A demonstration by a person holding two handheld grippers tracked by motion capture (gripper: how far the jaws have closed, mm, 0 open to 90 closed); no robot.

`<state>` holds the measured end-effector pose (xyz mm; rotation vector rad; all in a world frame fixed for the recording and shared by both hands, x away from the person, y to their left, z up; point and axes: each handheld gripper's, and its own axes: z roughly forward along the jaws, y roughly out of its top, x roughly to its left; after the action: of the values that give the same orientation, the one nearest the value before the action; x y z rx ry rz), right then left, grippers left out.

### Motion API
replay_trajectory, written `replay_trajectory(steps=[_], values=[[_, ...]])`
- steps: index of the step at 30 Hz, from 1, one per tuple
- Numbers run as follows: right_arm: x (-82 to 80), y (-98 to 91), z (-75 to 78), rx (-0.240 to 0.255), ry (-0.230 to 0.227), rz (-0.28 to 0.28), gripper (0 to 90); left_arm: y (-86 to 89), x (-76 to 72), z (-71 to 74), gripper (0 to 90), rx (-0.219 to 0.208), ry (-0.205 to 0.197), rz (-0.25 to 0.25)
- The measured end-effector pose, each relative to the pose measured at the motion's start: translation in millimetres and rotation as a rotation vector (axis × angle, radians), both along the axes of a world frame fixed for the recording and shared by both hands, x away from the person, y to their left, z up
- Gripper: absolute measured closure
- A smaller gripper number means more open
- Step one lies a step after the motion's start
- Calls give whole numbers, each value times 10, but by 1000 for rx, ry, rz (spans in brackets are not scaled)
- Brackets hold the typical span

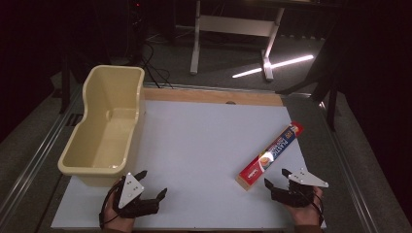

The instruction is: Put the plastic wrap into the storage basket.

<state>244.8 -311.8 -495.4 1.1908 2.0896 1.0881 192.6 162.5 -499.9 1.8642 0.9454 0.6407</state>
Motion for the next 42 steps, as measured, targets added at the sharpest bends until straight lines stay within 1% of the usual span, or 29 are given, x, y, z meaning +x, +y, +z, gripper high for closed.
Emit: replay_trajectory(steps=[3, 7, 10, 13, 16, 18, 19, 21, 27, 28, 29, 37, 38, 39, 42], values=[[11, -24, 5, 14, -1, -15, 234, -3, 7, 9, 150, 1, -11, -2], [41, -11, 20, 37, 5, -33, 234, 5, 7, -4, 150, -5, -3, 4], [69, 32, 26, 43, 14, -46, 231, 12, 9, -3, 150, -11, -4, 4], [115, 57, 45, 47, 18, -64, 230, 25, 12, -6, 151, -14, -7, 13], [164, 73, 66, 37, 34, -86, 218, 42, 14, -5, 151, -22, -6, 24], [180, 74, 73, 36, 36, -92, 213, 49, 14, -3, 151, -23, -6, 27], [217, 74, 92, 30, 44, -107, 202, 56, 15, -2, 152, -26, -6, 33], [260, 68, 116, 32, 49, -115, 192, 59, 14, -1, 152, -26, -8, 36], [439, 52, 171, 22, 78, -165, 154, 58, 13, -6, 152, -20, -6, 33], [439, 52, 171, 22, 78, -165, 154, 58, 13, -6, 151, -20, -6, 33], [508, 55, 179, 20, 88, -177, 148, 58, 11, -6, 152, -20, -5, 34], [810, 93, 232, 17, 119, -238, 97, 49, 4, -10, 152, -22, -3, 31], [810, 93, 232, 17, 119, -238, 97, 49, 4, -10, 152, -22, -3, 31], [885, 103, 247, 13, 127, -263, 95, 46, 3, -12, 151, -20, -2, 28], [987, 112, 264, 15, 137, -293, 95, 38, 3, -16, 152, -19, -2, 25]])
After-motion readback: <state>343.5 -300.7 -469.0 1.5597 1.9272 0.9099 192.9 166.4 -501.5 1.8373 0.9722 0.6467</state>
